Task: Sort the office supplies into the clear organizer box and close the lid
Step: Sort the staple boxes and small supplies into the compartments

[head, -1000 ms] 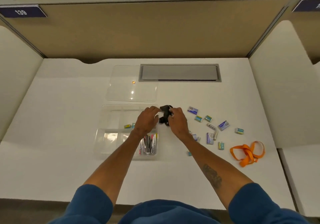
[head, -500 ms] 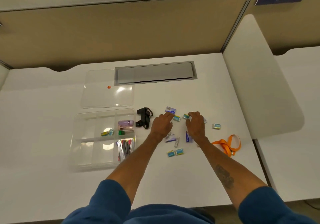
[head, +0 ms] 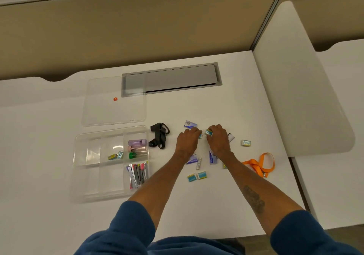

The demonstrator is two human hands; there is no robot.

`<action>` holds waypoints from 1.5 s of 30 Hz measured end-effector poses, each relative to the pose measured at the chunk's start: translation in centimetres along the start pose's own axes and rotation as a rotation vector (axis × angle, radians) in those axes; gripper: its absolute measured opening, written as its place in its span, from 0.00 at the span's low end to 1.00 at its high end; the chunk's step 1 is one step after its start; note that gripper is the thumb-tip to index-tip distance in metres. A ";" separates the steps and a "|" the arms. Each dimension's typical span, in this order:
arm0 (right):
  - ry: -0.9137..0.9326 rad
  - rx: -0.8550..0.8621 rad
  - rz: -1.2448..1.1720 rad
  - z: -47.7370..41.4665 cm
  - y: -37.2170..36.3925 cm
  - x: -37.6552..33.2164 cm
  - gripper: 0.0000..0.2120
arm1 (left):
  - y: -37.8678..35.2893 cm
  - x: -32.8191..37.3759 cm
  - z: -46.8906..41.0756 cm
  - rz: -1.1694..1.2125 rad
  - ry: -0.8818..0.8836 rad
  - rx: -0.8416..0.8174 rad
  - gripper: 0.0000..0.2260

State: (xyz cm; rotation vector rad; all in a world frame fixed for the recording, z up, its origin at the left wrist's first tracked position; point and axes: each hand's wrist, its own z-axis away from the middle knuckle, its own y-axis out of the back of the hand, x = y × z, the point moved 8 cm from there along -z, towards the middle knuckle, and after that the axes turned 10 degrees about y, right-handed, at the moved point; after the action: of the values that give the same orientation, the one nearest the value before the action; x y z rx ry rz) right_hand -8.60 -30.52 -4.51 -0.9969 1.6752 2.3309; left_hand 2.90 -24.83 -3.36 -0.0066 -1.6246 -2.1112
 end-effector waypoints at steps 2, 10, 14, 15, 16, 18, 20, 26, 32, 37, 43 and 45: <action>0.008 -0.002 0.005 -0.2 -0.1 0.1 0.12 | -0.3 0.2 -0.1 -0.008 0.000 0.011 0.16; 0.062 0.063 0.076 -0.2 0.7 -1.1 0.14 | 1.4 -0.1 0.1 0.067 -0.019 0.087 0.09; 0.083 0.128 -0.085 -0.1 0.4 -3.8 0.14 | 4.1 -2.8 1.2 0.138 -0.048 0.193 0.10; 0.096 0.131 -0.124 -0.1 0.2 -4.7 0.14 | 4.8 -3.7 1.4 0.146 -0.054 0.217 0.10; 0.121 0.129 -0.161 0.0 -0.2 -6.0 0.14 | 5.4 -4.8 1.7 0.155 -0.058 0.235 0.11; 0.184 0.115 -0.224 0.1 -0.9 -8.8 0.13 | 6.7 -7.0 2.4 0.164 -0.065 0.272 0.11; 0.231 0.077 -0.266 0.4 -2.1 -11.8 0.13 | 8.2 -9.7 3.6 0.173 -0.041 0.311 0.12; 0.309 -0.072 -0.330 1.1 -7.1 -19.8 0.14 | 10.9 -19.7 7.4 0.265 0.121 0.384 0.14; 0.375 -0.213 -0.352 2.4 -12.2 -26.8 0.12 | 11.8 -27.6 11.2 0.348 0.387 0.415 0.13; 0.382 -0.273 -0.323 2.7 -15.1 -29.6 0.12 | 11.5 -30.5 12.4 0.388 0.467 0.376 0.17; 0.349 -0.248 -0.363 2.9 -14.4 -28.9 0.14 | 11.3 -31.1 13.5 0.482 0.523 0.372 0.17; 0.340 -0.215 -0.382 3.2 -13.4 -27.7 0.14 | 11.5 -29.9 13.5 0.486 0.486 0.406 0.14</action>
State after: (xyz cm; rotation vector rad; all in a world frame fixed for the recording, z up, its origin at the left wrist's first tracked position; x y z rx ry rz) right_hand 17.49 -14.65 0.71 -1.6673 1.1913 2.2020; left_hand 29.90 -3.80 2.68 0.2062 -1.5249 -1.2759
